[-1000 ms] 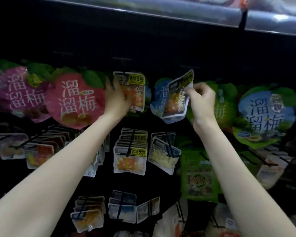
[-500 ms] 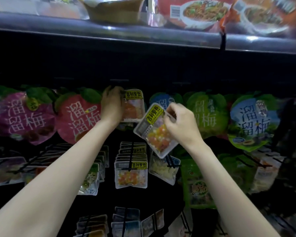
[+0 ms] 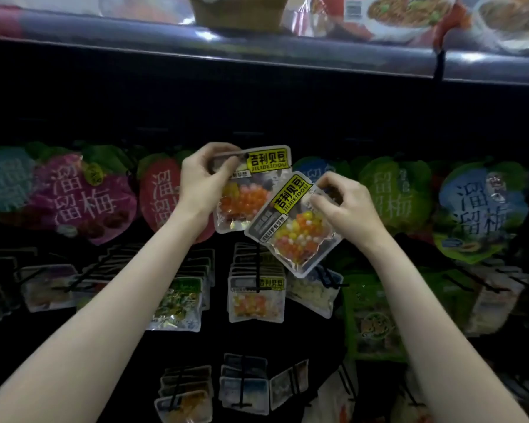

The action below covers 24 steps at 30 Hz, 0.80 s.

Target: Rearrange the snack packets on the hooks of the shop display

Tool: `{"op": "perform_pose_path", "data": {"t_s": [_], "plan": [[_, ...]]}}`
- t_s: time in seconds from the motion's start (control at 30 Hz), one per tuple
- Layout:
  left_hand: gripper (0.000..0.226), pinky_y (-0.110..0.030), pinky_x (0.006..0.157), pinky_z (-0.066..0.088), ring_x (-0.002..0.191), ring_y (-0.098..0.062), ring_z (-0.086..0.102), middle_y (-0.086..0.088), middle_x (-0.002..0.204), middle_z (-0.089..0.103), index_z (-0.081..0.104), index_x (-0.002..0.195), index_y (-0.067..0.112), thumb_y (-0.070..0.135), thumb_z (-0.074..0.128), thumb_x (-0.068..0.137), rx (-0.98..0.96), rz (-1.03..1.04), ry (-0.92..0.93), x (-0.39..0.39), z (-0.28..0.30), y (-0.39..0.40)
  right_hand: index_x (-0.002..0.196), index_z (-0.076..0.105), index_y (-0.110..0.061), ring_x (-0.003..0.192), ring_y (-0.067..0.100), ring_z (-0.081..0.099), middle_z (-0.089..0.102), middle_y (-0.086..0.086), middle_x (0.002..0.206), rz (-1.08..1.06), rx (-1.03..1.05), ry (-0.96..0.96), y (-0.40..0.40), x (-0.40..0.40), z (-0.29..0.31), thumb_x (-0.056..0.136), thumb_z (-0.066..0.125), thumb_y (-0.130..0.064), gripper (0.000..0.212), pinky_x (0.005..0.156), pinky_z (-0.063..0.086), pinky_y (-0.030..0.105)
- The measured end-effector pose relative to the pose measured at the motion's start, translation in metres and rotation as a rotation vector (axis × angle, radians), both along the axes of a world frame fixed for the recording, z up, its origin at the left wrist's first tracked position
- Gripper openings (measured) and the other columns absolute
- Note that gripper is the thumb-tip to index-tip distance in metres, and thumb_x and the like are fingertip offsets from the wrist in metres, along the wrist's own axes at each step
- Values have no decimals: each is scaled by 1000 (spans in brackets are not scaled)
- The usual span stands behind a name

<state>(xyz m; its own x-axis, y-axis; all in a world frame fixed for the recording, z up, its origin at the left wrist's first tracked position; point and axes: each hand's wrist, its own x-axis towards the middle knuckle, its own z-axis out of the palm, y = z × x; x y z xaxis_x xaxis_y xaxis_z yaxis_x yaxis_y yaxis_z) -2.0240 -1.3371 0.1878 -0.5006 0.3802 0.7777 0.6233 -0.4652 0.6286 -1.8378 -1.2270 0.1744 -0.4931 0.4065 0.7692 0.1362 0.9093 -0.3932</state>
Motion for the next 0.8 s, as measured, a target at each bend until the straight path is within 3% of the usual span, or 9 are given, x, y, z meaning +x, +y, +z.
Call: {"op": "perform_pose_path", "data": {"t_s": [0.13,0.23,0.3,0.37,0.43,0.5,0.57,0.7,0.8], "plan": [[13,-11,67,49,75,9,60,12,86,64,63,89,24,10,63,87,-210,-25,188,-1,2,-22,86,56,-6,84,22,58,62,9,86,53,-81,-93,1,3,-7,88,58,-9,5,75,45,34],[7,-5,61,42,69,12,56,13,83,61,62,88,21,15,64,87,-556,40,397,-10,-22,-35,99,51,-16,96,13,58,59,-2,99,128,-220,-200,5,10,-30,89,58,-7,15,85,45,27],[6,-9,57,43,63,6,57,9,80,63,63,85,21,15,64,87,-793,-57,364,-19,-44,-43,103,49,-20,95,5,57,57,-10,100,184,-271,-306,6,15,-57,88,57,-3,24,85,42,16],[10,-11,50,42,54,3,56,8,74,64,65,83,20,11,64,86,-963,-137,310,-26,-66,-47,102,52,-19,90,12,58,60,-6,97,162,-256,-410,7,15,-91,85,54,5,29,81,43,18],[13,-10,51,41,53,6,56,8,71,64,65,80,21,9,65,84,-1037,-128,338,-32,-86,-45,99,59,-18,92,24,61,65,4,97,117,-268,-468,10,8,-126,82,50,9,33,83,45,30],[16,-13,58,43,60,7,59,8,75,66,65,78,24,8,67,83,-1071,-128,344,-35,-103,-42,104,65,-18,103,22,60,66,4,107,73,-326,-478,8,-4,-153,85,46,8,37,91,45,35],[16,-11,60,43,65,7,60,8,77,67,65,78,23,8,68,82,-1103,-153,317,-39,-115,-39,117,63,-16,113,19,53,59,2,115,52,-386,-403,3,-19,-172,89,43,7,42,98,40,30],[16,-11,60,44,72,1,63,9,78,67,64,79,24,8,66,83,-1138,-140,302,-45,-135,-36,127,55,-20,108,14,46,44,-2,108,27,-527,-238,-8,-41,-193,93,37,8,48,91,29,13],[16,-20,70,50,83,-9,65,5,85,68,65,86,23,7,62,85,-1143,-138,284,-48,-146,-35,123,59,-18,107,18,47,42,-8,101,15,-558,-153,-9,-47,-205,91,35,12,50,91,29,17]]}}
